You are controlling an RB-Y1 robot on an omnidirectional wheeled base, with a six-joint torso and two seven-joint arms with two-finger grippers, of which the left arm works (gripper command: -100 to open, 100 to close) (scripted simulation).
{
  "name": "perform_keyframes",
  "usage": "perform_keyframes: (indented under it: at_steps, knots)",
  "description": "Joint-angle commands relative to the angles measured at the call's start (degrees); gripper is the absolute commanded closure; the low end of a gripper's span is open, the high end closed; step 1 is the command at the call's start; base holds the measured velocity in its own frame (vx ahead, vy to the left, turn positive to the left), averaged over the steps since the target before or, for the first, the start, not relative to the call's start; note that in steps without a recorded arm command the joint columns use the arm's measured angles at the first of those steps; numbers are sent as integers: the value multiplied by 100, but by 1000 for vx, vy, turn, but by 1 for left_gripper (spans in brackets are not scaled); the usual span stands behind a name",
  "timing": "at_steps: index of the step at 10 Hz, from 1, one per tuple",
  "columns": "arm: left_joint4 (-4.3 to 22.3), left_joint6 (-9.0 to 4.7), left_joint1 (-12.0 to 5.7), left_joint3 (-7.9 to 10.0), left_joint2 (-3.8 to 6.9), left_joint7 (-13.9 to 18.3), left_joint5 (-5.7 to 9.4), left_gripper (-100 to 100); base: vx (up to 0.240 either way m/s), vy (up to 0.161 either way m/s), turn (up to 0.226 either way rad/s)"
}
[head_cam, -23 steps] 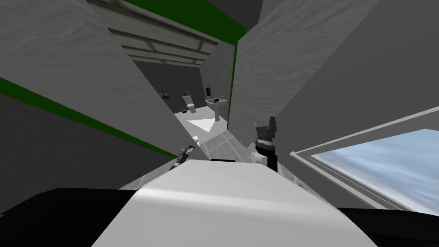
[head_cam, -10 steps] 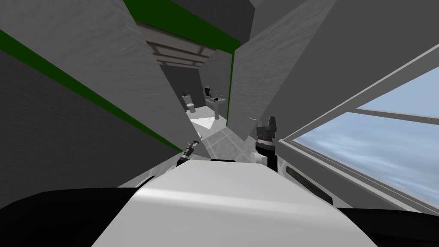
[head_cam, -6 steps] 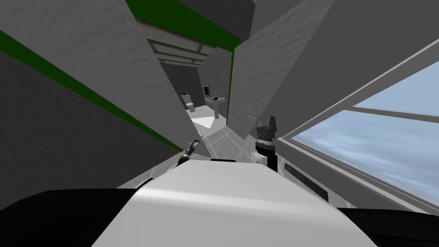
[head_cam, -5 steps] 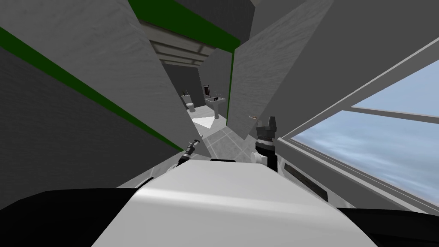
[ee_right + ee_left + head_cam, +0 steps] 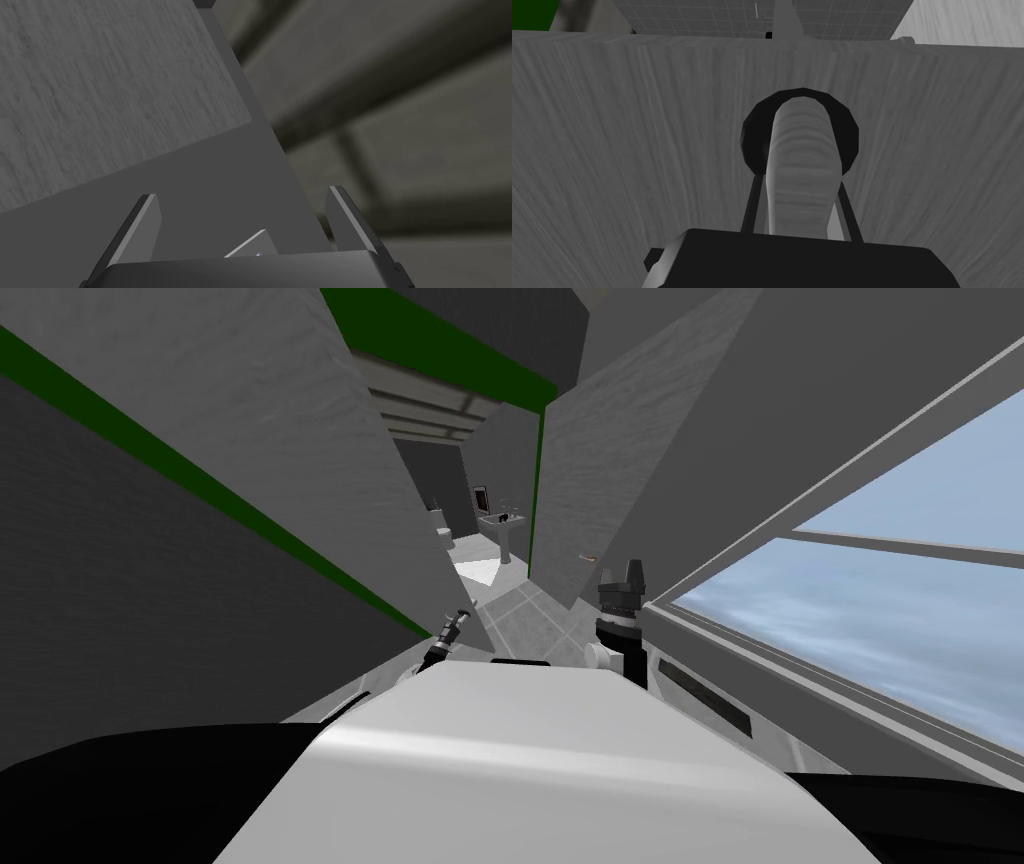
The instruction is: Pull the door open
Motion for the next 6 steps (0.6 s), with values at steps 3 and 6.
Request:
perform_keyframes:
  at_steps: [3, 6]
  knots:
    - [-228, 213, -51, -259, -50, -123, 129, 100, -109, 106, -46]
    - [-317, 336, -100, -430, -63, -184, 229, 100, -51, 119, -48]
